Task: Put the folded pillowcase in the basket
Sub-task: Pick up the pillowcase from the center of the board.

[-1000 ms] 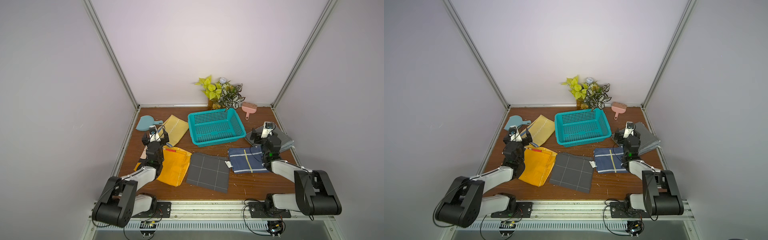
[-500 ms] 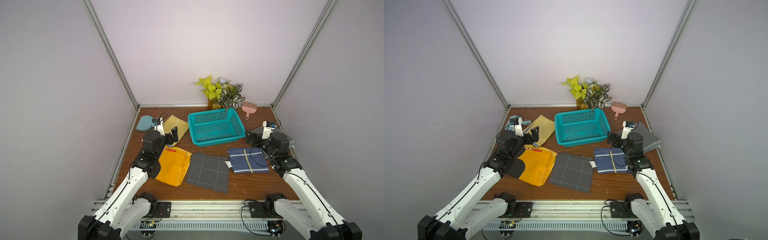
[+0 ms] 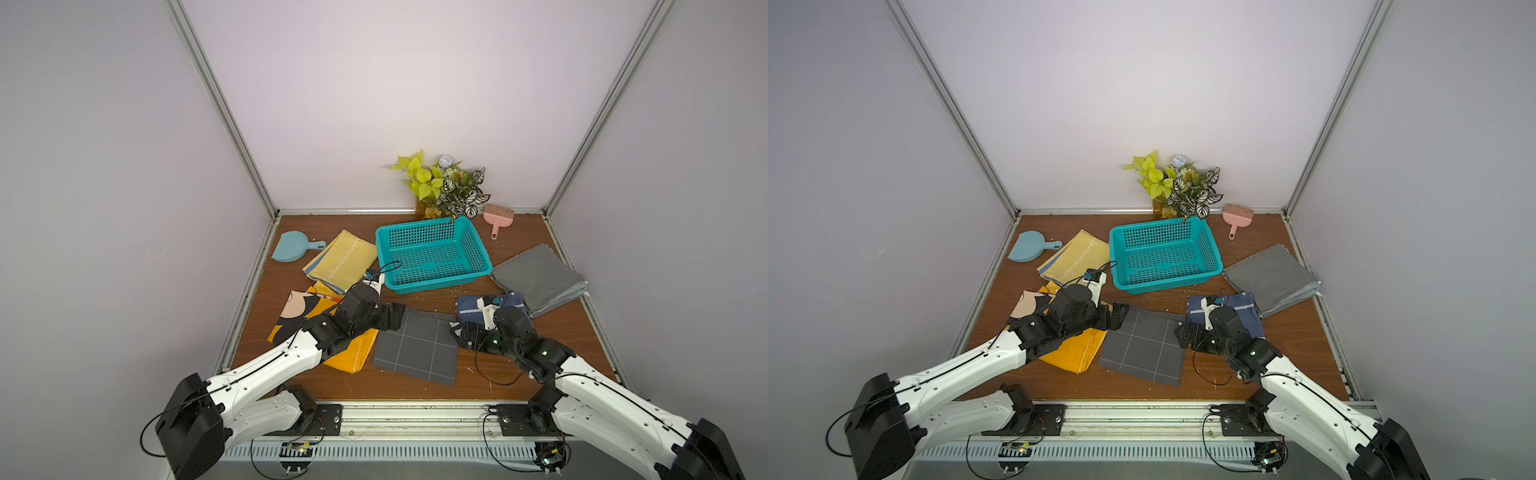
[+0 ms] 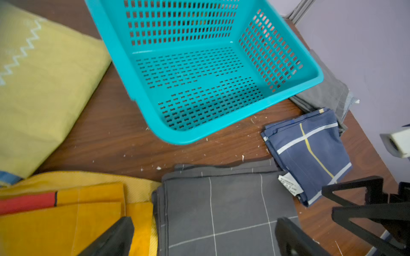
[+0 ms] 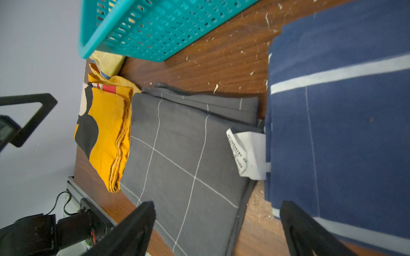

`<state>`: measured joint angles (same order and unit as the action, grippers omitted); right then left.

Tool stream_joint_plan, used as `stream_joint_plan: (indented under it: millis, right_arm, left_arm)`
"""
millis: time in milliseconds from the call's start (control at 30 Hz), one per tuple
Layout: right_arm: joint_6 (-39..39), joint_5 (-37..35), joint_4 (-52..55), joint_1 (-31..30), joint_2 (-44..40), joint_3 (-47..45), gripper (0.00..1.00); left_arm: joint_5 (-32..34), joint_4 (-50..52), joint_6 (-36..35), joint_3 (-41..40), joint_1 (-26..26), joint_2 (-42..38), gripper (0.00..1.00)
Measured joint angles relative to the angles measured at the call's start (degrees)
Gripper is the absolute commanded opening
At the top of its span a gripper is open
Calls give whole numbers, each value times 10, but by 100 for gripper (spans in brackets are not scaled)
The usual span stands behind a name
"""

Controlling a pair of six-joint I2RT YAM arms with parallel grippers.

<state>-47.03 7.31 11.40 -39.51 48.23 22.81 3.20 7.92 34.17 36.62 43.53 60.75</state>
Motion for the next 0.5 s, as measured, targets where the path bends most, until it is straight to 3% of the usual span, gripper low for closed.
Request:
stream_joint_plan:
  millis: [233,500]
  right_arm:
    - [-70,-8,-46,-70,49,-23,95]
    - [-110,-9,-106,-82,86,-47,93]
  left_arm:
    - [0,0,40,-28,0,-8,99]
    - [0,-9,52,-40,1,5,99]
